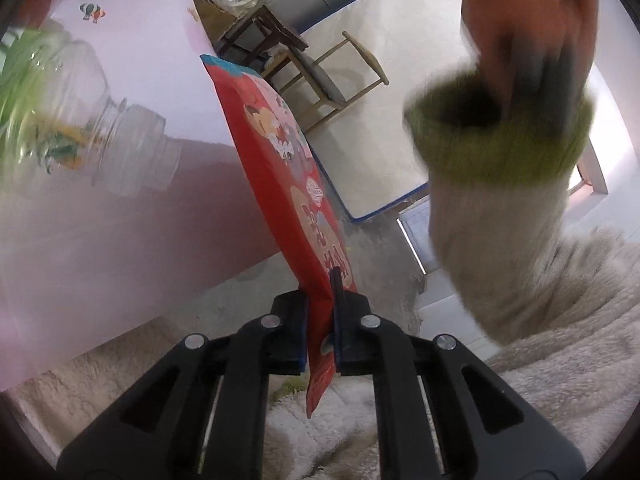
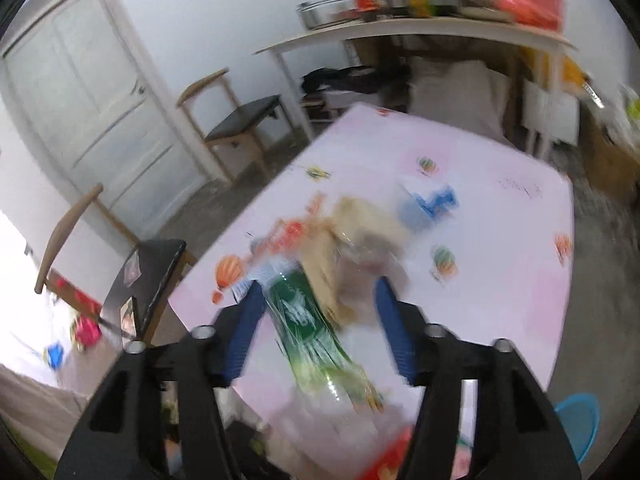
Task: Collect trash
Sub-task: 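Grasp the clear printed wrapper with the right gripper while the left holds the red bag, then carry red bag and clear wrapper over the blue basket and open both grippers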
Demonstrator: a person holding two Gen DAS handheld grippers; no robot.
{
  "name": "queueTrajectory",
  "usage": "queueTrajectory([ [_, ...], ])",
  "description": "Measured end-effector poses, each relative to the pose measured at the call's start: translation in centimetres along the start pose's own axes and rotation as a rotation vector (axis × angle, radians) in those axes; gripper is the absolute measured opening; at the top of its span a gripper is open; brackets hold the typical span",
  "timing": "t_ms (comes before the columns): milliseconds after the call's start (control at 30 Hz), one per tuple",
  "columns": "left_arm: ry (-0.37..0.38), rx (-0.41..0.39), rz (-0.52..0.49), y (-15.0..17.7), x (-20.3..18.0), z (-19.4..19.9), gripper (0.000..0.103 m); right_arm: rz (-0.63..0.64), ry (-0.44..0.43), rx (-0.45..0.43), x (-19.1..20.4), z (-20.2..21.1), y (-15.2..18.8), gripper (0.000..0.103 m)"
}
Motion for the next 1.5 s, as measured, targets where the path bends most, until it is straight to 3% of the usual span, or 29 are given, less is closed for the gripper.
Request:
queueTrajectory([
  [167, 0.028, 0.005, 0.018, 0.1, 0.8, -0.1, 0.007, 0.028, -0.053, 0.212, 3.0, -7.6, -7.5, 0.065],
  [300, 0.05, 0.007, 0.01, 0.1, 0.7, -0.2, 0.007, -0.132, -0.06, 0.393, 1.3, -14.7, -11.5, 0.065],
  [400, 0.065, 0.014, -0.006, 0.3, 0.3, -0.4, 0.007, -0.221, -0.035, 0.478, -0.1, -18.8, -12.8, 0.065],
  [633, 0.098, 0.018, -0.005, 0.6, 1.2, 0.1, 0.007, -0.286, -0.013, 0.604, -1.7, -24.7, -12.1, 0.065],
  [733, 0.106, 0.019, 0.001, 0.9, 1.3, 0.3, 0.007, -0.291, -0.022, 0.635, -1.8, -26.0, -11.8, 0.057],
  [833, 0.106, 0.017, 0.003, 0.9, 1.1, 0.1, 0.007, -0.261, -0.045, 0.632, -1.1, -26.3, -11.7, 0.032],
  [867, 0.104, 0.015, 0.004, 0.8, 1.0, 0.1, 0.007, -0.252, -0.053, 0.629, -0.8, -26.1, -11.7, 0.019],
  [900, 0.102, 0.012, 0.004, 0.8, 1.0, 0.1, 0.007, -0.24, -0.062, 0.619, -0.5, -25.9, -11.7, 0.017],
  [1200, 0.055, -0.014, -0.004, 1.0, 0.0, 0.2, 0.007, -0.128, -0.156, 0.392, 2.5, -18.1, -14.0, 0.009],
  [1367, 0.02, -0.038, -0.017, 1.1, -0.8, 0.4, 0.007, -0.12, -0.195, 0.213, 2.2, -10.6, -14.3, 0.008],
  [1500, -0.008, -0.063, -0.027, 1.0, -1.5, 1.0, 0.007, -0.128, -0.172, 0.06, 0.1, -3.0, -12.9, 0.008],
])
Point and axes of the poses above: each gripper's, at about its wrist camera, not at the fingertips, and z roughly against the way its jaws point, x to its left, y to its underside, the point moved 1 cm from there along -z, roughly the way its jaws point, and after that the axes turned 4 degrees about x, right-handed, at the moved point
